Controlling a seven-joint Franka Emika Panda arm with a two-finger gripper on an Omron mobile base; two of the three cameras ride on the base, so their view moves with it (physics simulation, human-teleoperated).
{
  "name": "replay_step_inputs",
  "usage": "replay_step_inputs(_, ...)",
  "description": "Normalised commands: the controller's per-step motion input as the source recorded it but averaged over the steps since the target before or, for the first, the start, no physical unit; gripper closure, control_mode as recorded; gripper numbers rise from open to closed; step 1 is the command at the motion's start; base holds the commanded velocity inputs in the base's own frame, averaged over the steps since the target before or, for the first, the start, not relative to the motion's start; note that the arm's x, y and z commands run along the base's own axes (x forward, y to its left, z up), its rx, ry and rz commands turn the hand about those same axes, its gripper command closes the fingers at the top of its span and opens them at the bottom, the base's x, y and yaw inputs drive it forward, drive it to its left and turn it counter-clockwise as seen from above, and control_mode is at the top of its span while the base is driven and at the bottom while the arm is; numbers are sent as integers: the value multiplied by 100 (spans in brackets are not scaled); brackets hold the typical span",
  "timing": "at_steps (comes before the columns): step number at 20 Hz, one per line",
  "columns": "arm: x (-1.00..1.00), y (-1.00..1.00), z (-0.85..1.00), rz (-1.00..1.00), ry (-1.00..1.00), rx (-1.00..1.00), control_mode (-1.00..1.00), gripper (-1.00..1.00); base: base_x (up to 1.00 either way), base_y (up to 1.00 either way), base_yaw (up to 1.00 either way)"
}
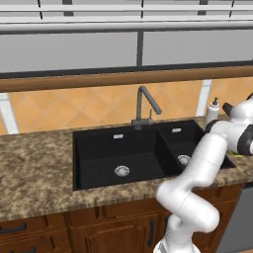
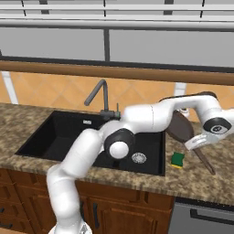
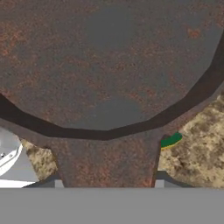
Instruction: Pick the pan and sponge and place them into the sink. Then turn on the water.
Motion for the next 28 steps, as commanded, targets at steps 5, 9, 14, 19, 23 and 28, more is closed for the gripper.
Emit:
replay_step_inputs(5,-66,99,71,0,0,-14,-100,100,0,0,0)
replay_step_inputs(9,-53,100,40,0,-4,-16,-100,100,0,0,0)
replay_step_inputs(14,-49,100,42,0,-11,-11,-100,100,0,0,0)
replay_step_inputs(19,-38,100,57,0,-3,-15,-100,100,0,0,0)
replay_step_inputs(23,-32,100,57,0,0,-23,-100,100,0,0,0)
replay_step_inputs(28,-27,100,47,0,1,-25,-100,100,0,0,0)
